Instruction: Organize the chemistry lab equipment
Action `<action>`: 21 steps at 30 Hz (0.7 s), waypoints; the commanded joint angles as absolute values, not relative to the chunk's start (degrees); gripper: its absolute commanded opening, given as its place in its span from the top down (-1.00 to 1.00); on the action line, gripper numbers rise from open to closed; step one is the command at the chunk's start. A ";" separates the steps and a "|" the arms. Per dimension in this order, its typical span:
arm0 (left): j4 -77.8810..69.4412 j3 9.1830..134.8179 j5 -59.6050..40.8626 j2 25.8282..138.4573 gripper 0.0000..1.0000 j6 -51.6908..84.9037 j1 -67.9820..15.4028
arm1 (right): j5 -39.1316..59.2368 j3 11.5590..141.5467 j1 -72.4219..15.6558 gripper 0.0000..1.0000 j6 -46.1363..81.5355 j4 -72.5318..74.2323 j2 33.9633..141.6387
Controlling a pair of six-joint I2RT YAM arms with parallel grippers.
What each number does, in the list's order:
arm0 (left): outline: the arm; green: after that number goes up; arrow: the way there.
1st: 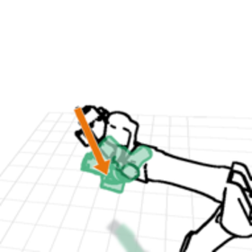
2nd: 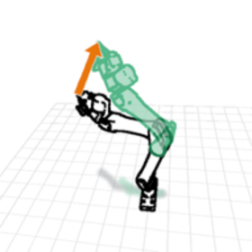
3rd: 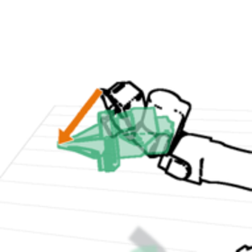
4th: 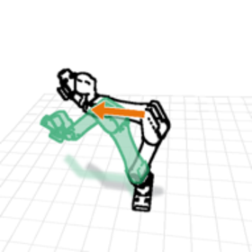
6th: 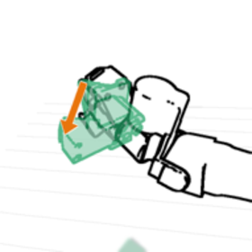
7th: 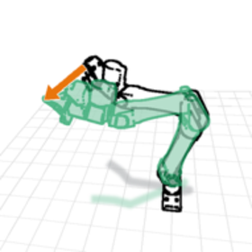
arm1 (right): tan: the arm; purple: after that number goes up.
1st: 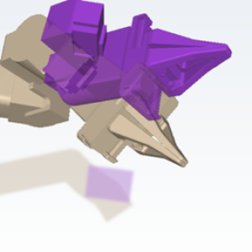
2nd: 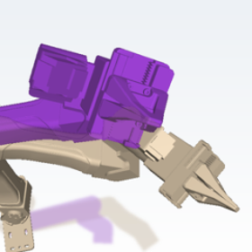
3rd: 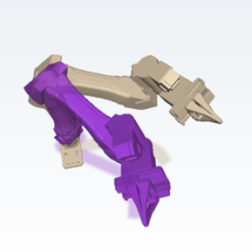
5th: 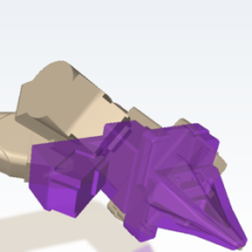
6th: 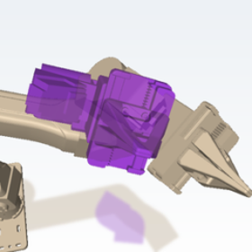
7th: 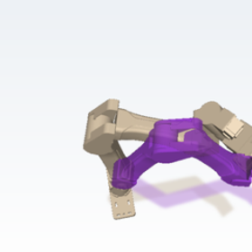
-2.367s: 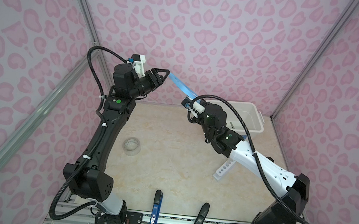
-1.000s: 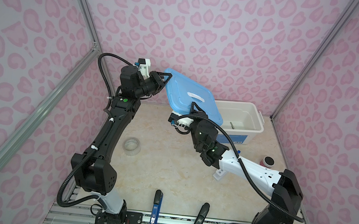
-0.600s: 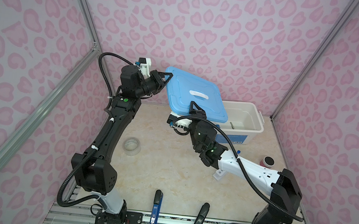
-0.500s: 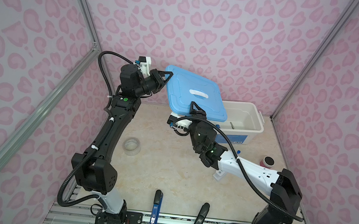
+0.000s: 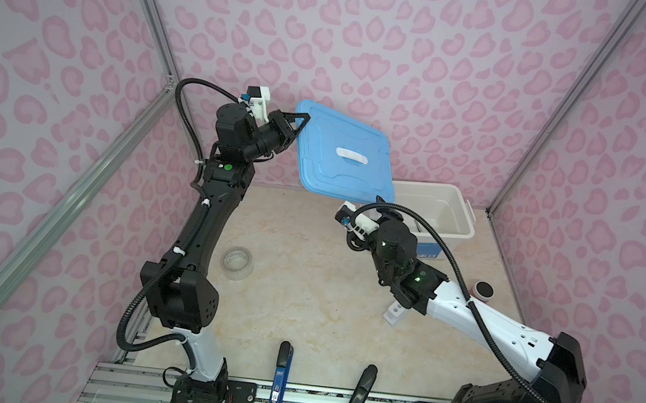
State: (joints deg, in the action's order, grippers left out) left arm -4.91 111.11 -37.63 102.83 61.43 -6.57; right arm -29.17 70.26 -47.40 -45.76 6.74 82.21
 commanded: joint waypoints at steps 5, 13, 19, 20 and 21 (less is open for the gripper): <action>-10.22 112.41 -39.46 103.67 0.92 63.19 -6.59 | -5.47 70.84 -33.98 -0.41 -18.88 -11.56 75.30; -10.37 110.36 -40.76 102.18 0.92 63.02 -6.64 | 21.60 77.42 -15.39 -0.31 1.70 -13.70 79.45; -10.50 109.34 -41.75 101.44 0.92 63.31 -6.86 | 42.84 79.52 -8.66 -0.34 13.06 -5.81 85.97; -10.55 109.40 -42.07 101.56 0.93 63.54 -6.85 | 45.40 79.42 -7.96 -0.32 14.33 -4.16 86.96; -10.55 109.47 -42.32 101.59 0.93 63.76 -6.84 | 48.00 79.42 -7.47 -0.32 15.39 -2.56 87.96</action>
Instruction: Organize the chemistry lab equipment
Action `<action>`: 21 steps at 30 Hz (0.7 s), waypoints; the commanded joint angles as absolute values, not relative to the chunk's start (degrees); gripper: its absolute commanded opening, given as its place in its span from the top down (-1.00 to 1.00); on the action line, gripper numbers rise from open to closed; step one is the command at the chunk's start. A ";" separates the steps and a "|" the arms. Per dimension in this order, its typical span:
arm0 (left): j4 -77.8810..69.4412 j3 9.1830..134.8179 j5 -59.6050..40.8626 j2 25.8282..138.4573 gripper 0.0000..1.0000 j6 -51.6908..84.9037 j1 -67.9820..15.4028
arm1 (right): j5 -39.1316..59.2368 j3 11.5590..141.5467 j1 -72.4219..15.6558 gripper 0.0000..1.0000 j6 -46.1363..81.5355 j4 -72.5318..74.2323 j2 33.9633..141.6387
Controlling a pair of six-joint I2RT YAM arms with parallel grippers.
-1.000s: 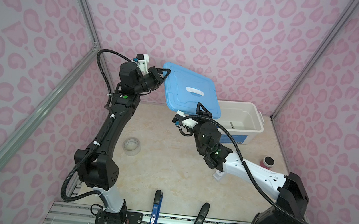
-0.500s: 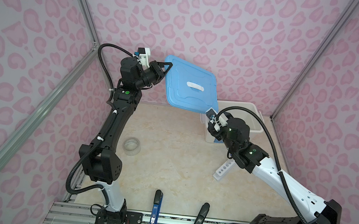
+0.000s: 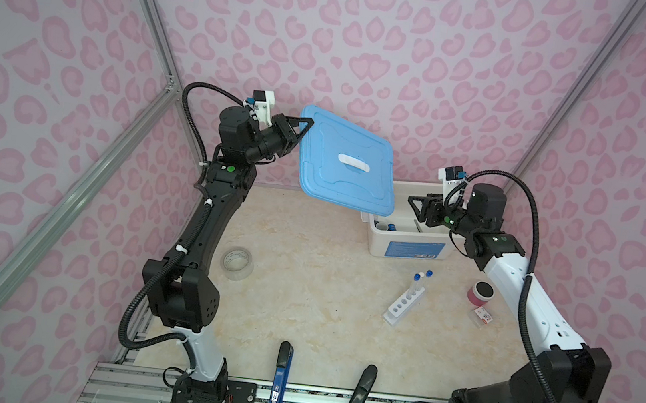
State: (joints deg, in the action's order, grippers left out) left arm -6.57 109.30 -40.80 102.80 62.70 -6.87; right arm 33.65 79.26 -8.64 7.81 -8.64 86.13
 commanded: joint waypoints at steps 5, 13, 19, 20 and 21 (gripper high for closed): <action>-10.55 109.38 -43.39 100.93 0.93 64.24 -7.12 | 56.52 77.39 -4.66 -0.32 22.39 9.37 92.20; -10.55 109.16 -43.94 100.21 0.92 64.32 -7.40 | 65.13 79.10 -2.36 -0.31 36.82 29.83 102.61; -10.50 109.42 -44.28 99.93 0.92 64.08 -7.46 | 67.28 78.30 -2.36 -0.31 47.55 45.41 106.87; -10.46 109.50 -44.30 99.93 0.92 64.20 -7.46 | 67.88 78.23 -2.37 -0.31 50.27 49.09 107.57; -10.52 109.51 -44.42 100.01 0.92 64.37 -7.42 | 68.25 78.36 -2.49 -0.31 51.90 51.37 108.26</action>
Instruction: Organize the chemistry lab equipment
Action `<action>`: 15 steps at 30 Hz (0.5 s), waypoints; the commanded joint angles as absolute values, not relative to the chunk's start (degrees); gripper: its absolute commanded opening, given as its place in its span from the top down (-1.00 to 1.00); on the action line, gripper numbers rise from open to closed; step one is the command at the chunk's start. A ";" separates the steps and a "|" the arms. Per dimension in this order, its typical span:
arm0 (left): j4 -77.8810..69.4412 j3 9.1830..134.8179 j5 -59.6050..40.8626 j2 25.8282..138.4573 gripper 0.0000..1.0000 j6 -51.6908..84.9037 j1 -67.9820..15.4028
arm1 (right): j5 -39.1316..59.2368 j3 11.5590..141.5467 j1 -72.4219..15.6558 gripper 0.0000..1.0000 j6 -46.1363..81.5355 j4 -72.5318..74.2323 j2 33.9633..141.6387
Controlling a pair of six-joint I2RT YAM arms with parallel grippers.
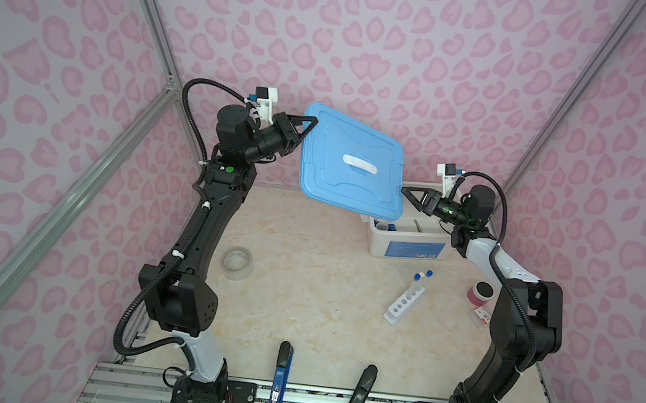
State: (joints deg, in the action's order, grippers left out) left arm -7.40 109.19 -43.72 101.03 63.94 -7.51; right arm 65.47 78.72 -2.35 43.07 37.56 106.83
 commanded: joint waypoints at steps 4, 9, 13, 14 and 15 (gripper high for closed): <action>-10.55 110.50 -45.00 100.72 0.93 64.95 -7.60 | 69.31 79.68 -2.54 -0.32 54.64 54.11 110.83; -10.55 110.57 -45.44 100.81 0.93 65.23 -8.00 | 70.05 81.45 -2.83 -0.31 57.92 57.84 113.65; -10.48 110.58 -45.53 100.63 0.92 64.96 -8.34 | 70.61 83.12 -3.55 -0.30 62.13 62.75 116.17; -10.20 110.49 -45.61 100.59 0.93 64.78 -8.44 | 70.94 83.71 -3.77 -0.30 64.92 65.92 116.89; -10.28 110.24 -45.59 100.55 0.93 64.69 -8.43 | 71.25 84.41 -4.02 -0.30 67.20 68.02 117.51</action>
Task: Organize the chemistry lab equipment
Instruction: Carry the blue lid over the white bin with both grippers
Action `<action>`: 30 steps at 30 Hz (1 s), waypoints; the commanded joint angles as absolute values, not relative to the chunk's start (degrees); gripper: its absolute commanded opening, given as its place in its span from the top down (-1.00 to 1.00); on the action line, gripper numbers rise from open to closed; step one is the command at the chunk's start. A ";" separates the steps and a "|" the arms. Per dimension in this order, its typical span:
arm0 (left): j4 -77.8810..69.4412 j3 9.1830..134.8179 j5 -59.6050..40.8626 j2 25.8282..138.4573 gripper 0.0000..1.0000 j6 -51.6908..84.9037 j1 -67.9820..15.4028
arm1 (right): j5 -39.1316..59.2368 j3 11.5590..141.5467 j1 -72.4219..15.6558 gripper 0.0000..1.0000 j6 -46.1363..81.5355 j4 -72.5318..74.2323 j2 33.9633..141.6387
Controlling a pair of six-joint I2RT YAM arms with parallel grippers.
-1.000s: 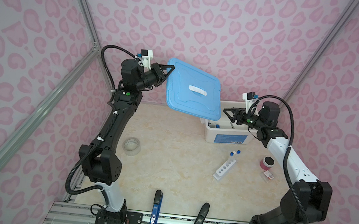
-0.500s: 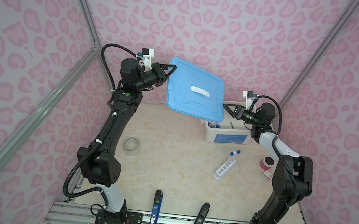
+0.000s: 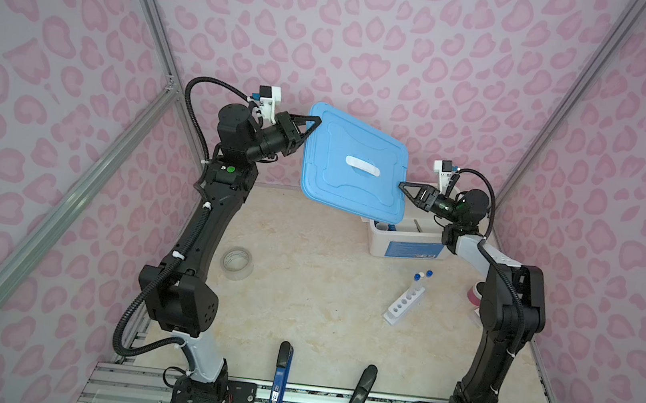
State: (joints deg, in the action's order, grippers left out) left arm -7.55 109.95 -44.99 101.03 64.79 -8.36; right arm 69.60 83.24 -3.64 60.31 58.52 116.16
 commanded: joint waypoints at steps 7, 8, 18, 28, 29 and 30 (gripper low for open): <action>-10.36 109.51 -45.14 101.72 0.92 63.83 -8.47 | 73.10 87.98 -4.94 -0.16 76.11 76.90 119.97; -9.86 109.65 -44.92 102.07 0.93 63.05 -8.52 | 73.18 87.83 -4.86 -0.13 76.55 77.23 119.89; -6.91 110.57 -42.18 107.90 0.92 57.85 -9.22 | 72.91 86.42 -2.57 0.08 79.19 77.53 119.39; -5.13 116.10 -40.93 118.36 0.87 56.16 -11.56 | 70.39 85.61 1.28 0.11 69.95 62.81 117.10; -4.83 117.33 -40.96 119.67 0.87 56.08 -11.92 | 69.88 85.61 1.73 0.13 65.61 57.11 116.30; -4.31 118.61 -40.86 121.04 0.86 55.99 -12.21 | 69.37 85.61 2.10 0.15 61.22 50.76 115.51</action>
State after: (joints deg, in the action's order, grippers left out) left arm -9.82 116.40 -41.34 118.13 60.80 -11.18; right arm 69.97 85.56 1.83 73.67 59.29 117.47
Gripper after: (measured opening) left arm 0.141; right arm 0.432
